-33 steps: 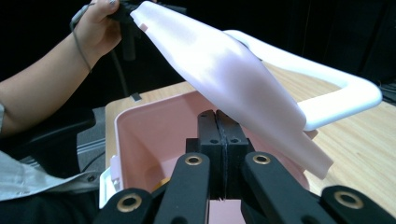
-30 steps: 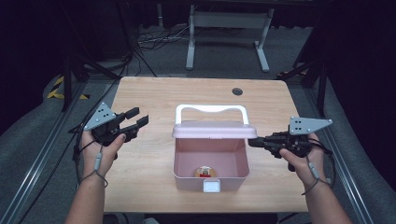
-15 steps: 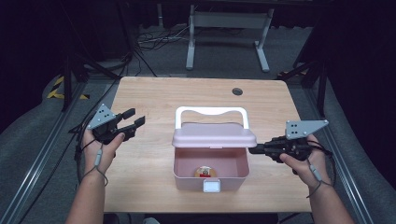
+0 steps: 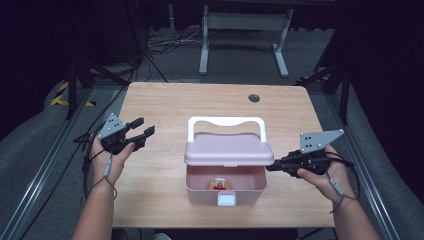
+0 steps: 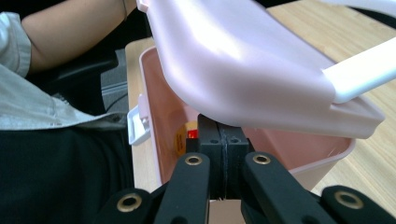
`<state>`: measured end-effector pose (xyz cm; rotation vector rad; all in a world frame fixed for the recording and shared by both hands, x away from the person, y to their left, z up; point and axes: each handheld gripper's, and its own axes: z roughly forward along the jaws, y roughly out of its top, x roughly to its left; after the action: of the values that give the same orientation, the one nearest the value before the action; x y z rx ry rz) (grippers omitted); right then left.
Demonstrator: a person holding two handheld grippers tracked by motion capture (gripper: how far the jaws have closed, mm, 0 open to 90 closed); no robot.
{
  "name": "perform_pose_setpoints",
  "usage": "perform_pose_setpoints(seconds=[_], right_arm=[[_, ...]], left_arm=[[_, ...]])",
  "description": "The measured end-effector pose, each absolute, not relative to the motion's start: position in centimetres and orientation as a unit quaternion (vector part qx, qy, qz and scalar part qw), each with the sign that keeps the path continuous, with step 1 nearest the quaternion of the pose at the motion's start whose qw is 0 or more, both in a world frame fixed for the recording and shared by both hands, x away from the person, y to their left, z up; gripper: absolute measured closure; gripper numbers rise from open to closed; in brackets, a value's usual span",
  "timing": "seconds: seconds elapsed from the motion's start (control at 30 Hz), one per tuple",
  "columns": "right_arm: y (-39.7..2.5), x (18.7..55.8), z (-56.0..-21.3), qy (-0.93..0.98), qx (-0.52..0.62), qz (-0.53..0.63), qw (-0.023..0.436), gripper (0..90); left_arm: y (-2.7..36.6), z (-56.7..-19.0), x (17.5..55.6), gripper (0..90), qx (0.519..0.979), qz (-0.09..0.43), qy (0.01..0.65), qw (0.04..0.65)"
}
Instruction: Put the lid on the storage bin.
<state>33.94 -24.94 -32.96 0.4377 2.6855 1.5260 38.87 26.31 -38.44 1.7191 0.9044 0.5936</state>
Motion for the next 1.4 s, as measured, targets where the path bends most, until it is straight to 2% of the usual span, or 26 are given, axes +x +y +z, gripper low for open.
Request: perform_pose_setpoints(seconds=[1.4], right_arm=[[-24.19,33.57,-33.9,0.92,0.107,0.377,-0.028,90.0]], left_arm=[[26.99,-39.11,39.09,46.0,0.719,0.252,0.392,0.515]])
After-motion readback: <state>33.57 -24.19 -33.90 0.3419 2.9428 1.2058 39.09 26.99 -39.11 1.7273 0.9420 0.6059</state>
